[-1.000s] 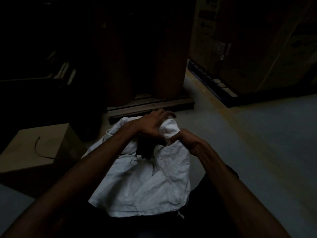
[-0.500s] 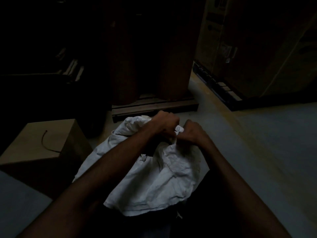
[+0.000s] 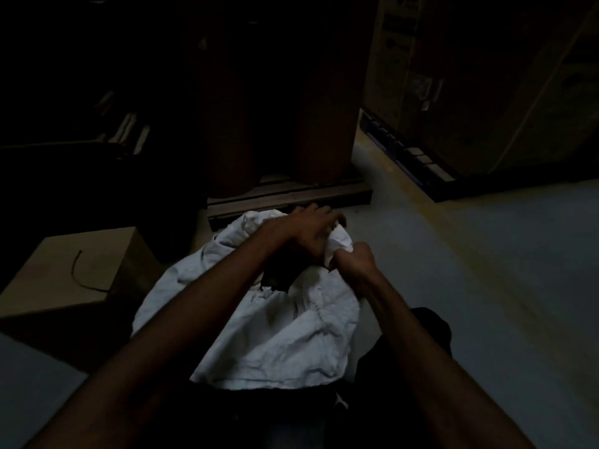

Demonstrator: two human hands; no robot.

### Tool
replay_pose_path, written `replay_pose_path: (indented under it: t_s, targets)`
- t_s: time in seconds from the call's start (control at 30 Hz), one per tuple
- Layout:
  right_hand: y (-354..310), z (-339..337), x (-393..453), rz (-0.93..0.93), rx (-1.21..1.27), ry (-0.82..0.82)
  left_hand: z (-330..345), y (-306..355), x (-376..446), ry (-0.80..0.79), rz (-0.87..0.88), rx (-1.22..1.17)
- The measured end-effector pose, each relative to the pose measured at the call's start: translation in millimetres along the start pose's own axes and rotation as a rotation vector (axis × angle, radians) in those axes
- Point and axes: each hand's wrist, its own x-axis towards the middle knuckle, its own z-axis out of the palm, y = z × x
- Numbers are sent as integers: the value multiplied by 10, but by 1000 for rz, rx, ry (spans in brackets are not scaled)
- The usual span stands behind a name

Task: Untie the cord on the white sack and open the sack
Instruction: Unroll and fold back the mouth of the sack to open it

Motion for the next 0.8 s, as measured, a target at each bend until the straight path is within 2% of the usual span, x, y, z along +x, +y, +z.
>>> replay_pose_path:
  t_s: [0.1, 0.2, 0.27, 0.33, 0.37, 0.43, 0.53, 0.63, 0.7, 0.8]
  targets:
    - [-45, -110, 26, 18, 47, -77, 106, -63, -149, 137, 28, -50]
    - [-47, -126, 87, 28, 12, -149, 268, -157, -210, 276, -17, 94]
    - [-7, -134, 158, 59, -4, -225, 337, -169, -235, 300, -79, 128]
    - [35, -130, 133, 100, -27, -295, 369, -142, -225, 274, -147, 54]
    - [53, -128, 128, 114, -62, -281, 398, -156, -210, 249, -174, 22]
    - [85, -95, 156, 56, -279, -131, 436, -189, -186, 237, -204, -40]
    - [50, 47, 114, -265, -744, 156, 318, -107, -176, 189, -291, -270]
    - [7, 358, 71, -526, -919, 329, 163, -48, -56, 72, -341, -267]
    - [36, 499, 127, -538, -932, 355, 97, -101, -10, 6, -299, -220]
    - [104, 476, 272, -555, -847, 242, 56, -300, -123, -6, -241, -345]
